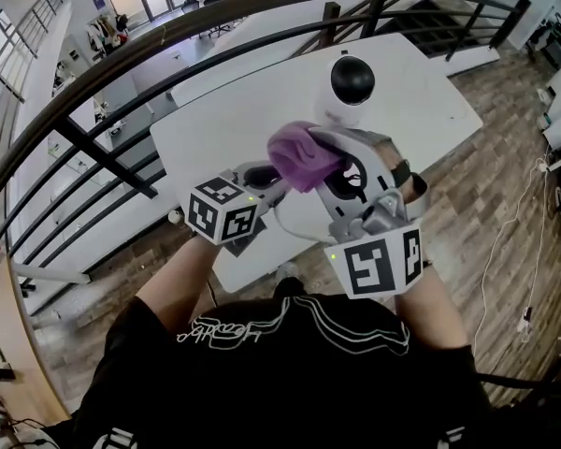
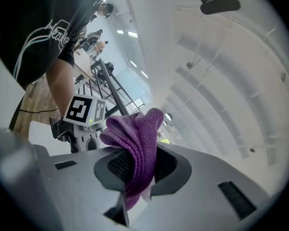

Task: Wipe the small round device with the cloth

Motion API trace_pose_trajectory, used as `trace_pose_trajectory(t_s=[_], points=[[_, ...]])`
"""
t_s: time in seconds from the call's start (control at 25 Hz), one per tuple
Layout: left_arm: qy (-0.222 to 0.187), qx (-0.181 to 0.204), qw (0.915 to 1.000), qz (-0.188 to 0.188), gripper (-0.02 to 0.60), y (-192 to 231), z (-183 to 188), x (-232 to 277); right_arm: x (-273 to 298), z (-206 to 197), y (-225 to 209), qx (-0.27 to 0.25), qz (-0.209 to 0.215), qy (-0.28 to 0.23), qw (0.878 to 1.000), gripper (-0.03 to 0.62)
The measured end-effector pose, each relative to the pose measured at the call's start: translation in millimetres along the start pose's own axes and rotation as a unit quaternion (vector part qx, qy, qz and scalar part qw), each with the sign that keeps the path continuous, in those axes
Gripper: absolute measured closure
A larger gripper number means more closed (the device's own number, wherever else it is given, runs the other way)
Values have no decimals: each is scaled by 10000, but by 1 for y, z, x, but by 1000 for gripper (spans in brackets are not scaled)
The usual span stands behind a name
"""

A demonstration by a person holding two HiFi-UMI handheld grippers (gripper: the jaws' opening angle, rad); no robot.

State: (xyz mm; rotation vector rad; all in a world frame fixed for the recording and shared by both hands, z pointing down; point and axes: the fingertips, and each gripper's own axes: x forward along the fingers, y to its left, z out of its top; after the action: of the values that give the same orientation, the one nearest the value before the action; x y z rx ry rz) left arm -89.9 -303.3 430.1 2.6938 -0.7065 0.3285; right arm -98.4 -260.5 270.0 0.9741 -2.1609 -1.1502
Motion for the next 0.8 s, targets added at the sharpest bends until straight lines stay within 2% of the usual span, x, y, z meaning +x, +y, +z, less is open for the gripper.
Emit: trace_pose_trajectory(t_s=[0.24,0.32,0.48,0.8], points=[[7,-131,9999,-50,509,0,0,-1,-29,-7,-33,-412,-674,169,9967,534],[8,-250,9997,-74,512,1,1,-1,-34,-11,-44,-471,-869,219,9949,534],[46,-219,9997,-58,512,1,2,-2,-38,-19,-59,-481,-1153,361,9915,536],[29,-252,9997,-26,514,3,-1,-2,-28,-35,-45,-695,-1085,602,9898,536]])
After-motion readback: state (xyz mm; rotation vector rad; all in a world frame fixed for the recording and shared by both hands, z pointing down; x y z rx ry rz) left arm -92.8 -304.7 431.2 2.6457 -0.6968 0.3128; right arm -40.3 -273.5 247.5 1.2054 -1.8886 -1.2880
